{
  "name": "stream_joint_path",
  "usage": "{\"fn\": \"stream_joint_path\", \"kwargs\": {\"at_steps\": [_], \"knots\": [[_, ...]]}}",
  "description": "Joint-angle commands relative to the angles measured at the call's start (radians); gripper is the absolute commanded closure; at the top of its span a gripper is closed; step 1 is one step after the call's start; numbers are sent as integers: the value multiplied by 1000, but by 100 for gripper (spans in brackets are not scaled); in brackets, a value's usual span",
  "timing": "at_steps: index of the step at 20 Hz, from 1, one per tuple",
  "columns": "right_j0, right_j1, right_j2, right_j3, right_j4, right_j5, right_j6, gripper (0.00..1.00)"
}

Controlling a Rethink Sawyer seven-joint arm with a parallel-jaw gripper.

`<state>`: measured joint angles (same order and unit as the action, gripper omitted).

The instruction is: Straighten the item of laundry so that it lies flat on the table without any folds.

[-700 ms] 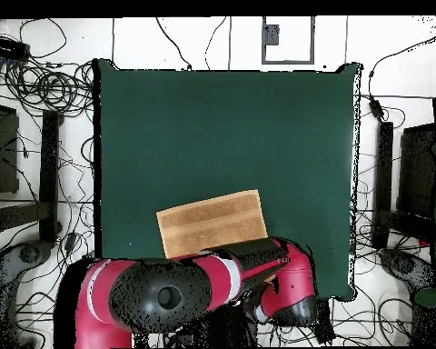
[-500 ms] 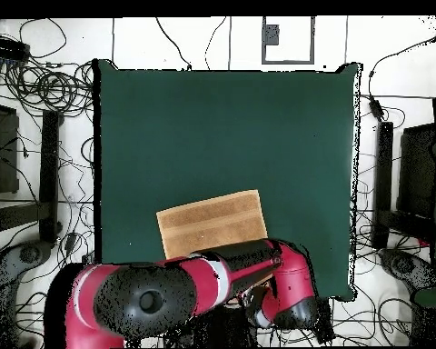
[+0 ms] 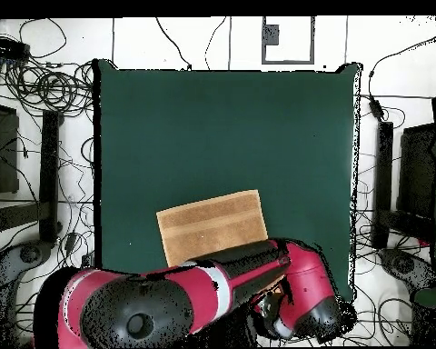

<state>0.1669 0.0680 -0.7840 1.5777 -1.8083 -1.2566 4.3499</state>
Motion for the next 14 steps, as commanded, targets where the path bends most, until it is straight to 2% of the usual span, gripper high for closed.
{"fn": "stream_joint_path", "kwargs": {"at_steps": [1, 5, 9, 13, 14], "knots": [[-79, -126, 45, -63, -153, -171, -69, 0], [-83, -157, 53, -38, -168, -136, -96, 0], [-81, -186, 85, -6, -147, -38, -181, 0], [-92, -227, 118, 21, -110, 77, -361, 0], [-102, -248, 134, 30, -84, 132, -463, 0]]}}
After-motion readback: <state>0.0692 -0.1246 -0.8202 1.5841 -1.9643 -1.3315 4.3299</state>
